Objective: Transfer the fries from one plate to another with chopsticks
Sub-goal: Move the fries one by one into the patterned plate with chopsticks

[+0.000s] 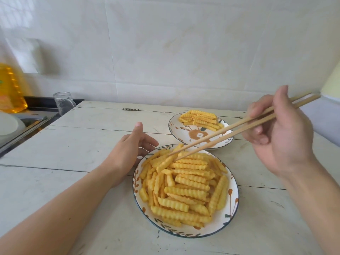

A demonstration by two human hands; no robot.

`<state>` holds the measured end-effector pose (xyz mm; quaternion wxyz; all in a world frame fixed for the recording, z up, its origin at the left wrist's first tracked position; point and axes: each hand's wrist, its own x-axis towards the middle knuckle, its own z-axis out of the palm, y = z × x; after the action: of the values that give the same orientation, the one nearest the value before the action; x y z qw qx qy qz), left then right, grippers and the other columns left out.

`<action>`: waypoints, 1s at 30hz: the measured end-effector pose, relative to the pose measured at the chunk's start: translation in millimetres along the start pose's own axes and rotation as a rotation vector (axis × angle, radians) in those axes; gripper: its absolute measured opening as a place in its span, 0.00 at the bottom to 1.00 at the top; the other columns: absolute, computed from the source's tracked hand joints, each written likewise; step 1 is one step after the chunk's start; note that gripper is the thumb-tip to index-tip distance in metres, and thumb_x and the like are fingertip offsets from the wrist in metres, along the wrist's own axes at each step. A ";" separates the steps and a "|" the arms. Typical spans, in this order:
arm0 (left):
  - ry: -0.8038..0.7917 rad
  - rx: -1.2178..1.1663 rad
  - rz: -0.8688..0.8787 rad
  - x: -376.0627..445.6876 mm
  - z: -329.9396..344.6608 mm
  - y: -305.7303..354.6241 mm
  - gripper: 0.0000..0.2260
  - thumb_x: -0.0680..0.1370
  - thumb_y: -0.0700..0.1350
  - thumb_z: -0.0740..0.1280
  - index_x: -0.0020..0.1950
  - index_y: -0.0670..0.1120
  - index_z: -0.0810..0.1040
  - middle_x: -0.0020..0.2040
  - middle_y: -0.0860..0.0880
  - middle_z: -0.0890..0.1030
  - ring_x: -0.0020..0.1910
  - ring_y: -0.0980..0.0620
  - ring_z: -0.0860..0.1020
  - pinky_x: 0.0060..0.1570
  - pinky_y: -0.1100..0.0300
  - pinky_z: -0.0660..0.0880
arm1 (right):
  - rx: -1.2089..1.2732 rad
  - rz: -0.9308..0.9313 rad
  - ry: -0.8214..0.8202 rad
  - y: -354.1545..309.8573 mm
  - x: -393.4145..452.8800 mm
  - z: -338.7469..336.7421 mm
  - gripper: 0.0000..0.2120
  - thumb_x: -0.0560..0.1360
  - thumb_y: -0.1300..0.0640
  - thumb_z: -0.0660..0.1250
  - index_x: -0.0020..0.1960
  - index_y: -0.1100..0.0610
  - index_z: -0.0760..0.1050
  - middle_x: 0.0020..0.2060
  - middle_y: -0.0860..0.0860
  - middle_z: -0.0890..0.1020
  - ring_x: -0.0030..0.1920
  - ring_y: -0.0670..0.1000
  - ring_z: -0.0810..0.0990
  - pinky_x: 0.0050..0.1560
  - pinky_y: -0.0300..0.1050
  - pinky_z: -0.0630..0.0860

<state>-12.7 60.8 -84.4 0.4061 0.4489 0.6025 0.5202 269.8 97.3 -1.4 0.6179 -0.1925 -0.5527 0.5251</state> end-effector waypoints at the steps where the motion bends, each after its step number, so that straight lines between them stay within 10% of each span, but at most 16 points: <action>1: 0.002 -0.002 0.001 0.3 -0.3 -0.4 0.34 0.85 0.65 0.48 0.45 0.45 0.87 0.48 0.41 0.85 0.44 0.46 0.82 0.51 0.47 0.75 | -0.010 0.006 -0.013 2.0 -0.2 0.4 0.27 0.83 0.45 0.53 0.32 0.54 0.77 0.25 0.53 0.65 0.23 0.49 0.57 0.27 0.35 0.58; 8: -0.005 -0.008 -0.002 0.8 -0.3 -1.1 0.34 0.85 0.66 0.48 0.46 0.45 0.87 0.45 0.45 0.85 0.43 0.48 0.81 0.50 0.48 0.74 | -0.077 0.014 -0.016 6.0 3.2 -6.8 0.25 0.84 0.49 0.54 0.34 0.54 0.78 0.22 0.50 0.65 0.22 0.47 0.57 0.28 0.41 0.51; 16: 0.001 -0.001 0.006 4.0 -1.6 -4.6 0.34 0.84 0.67 0.48 0.45 0.47 0.87 0.47 0.45 0.85 0.45 0.47 0.81 0.51 0.47 0.75 | -0.399 -0.192 0.441 9.7 17.1 -30.4 0.16 0.82 0.54 0.60 0.38 0.53 0.78 0.28 0.50 0.75 0.23 0.50 0.68 0.26 0.41 0.63; 30: 0.003 0.000 -0.008 5.8 -2.6 -6.5 0.35 0.84 0.68 0.48 0.45 0.48 0.88 0.48 0.44 0.85 0.49 0.45 0.81 0.64 0.36 0.75 | -0.989 -0.383 0.120 74.1 22.6 -39.2 0.16 0.83 0.53 0.62 0.42 0.60 0.80 0.28 0.51 0.77 0.31 0.51 0.74 0.34 0.52 0.72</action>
<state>-17.5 65.4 -90.6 0.4074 0.4458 0.6049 0.5190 268.5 157.9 -63.6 0.5687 -0.3861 -0.7231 0.0681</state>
